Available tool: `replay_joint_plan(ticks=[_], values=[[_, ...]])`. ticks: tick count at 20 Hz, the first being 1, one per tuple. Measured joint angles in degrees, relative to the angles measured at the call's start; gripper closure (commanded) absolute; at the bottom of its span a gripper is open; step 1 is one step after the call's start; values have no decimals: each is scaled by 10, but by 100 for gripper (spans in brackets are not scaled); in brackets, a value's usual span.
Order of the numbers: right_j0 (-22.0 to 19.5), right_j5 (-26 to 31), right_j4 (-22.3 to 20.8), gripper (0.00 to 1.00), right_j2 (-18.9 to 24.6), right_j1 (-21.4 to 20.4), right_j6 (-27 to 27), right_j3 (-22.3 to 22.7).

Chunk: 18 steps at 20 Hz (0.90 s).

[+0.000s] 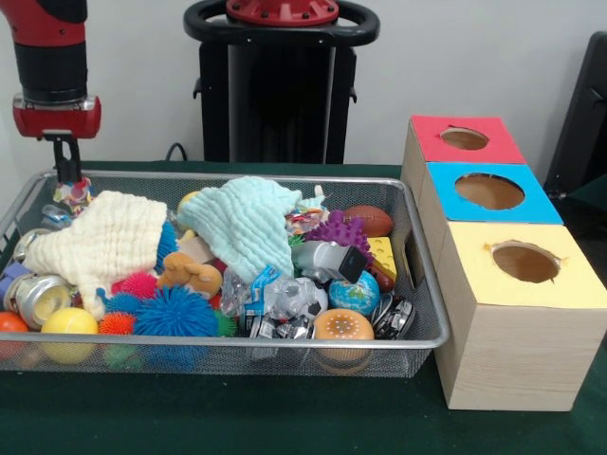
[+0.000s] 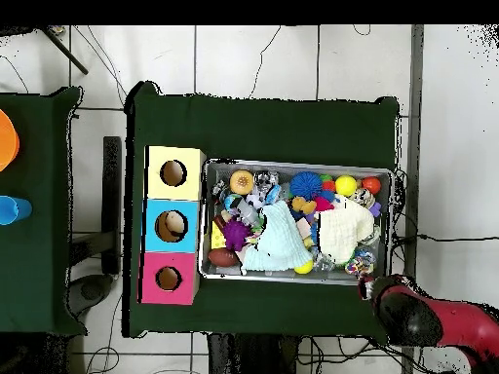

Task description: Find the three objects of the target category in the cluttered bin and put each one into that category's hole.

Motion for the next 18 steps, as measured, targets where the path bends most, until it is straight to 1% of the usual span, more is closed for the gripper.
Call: replay_joint_plan(ticks=[4,10,18], values=[[6,4,1,100,0,-18,0,0],[17,7,1,100,0,-35,0,0],[29,7,1,100,0,-37,0,0]])
